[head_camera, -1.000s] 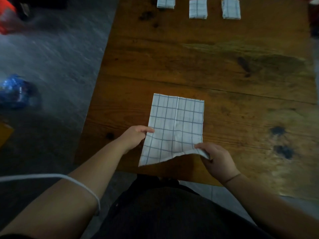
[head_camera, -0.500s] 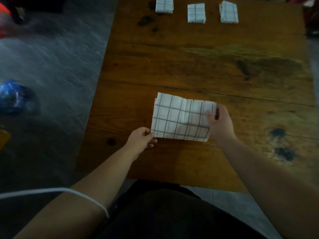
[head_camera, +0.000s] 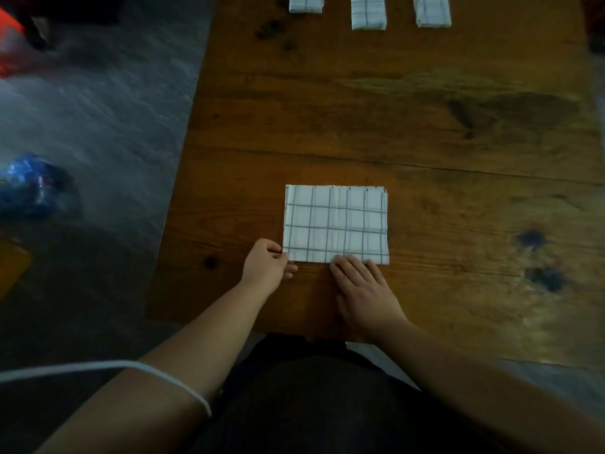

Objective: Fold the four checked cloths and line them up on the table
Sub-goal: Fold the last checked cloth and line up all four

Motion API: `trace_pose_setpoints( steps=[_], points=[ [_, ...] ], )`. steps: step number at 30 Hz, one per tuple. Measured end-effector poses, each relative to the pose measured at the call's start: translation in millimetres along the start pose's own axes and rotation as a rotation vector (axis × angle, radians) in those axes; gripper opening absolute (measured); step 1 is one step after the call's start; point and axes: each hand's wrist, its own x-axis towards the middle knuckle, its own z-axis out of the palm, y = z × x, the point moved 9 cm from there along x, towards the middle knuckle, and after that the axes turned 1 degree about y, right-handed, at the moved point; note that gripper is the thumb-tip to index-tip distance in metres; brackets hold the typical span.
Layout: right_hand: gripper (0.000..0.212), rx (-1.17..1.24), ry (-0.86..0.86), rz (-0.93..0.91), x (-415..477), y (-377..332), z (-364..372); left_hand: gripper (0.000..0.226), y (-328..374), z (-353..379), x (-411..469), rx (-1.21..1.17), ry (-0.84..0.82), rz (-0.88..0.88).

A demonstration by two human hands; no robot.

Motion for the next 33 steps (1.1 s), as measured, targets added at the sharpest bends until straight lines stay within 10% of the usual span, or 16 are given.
trace_pose_setpoints(
  steps=[6,10,33],
  points=[
    [0.071,-0.035,0.006,0.001,-1,-1,4,0.034,38,-6,-34,0.774,0.196,0.493],
    [0.07,-0.058,0.022,0.027,-3,2,8,0.054,38,47,-64,1.044,-0.003,0.88],
    [0.071,-0.009,0.033,0.289,-33,42,2,0.074,-19,41,-47,1.277,-0.026,0.713]
  ],
)
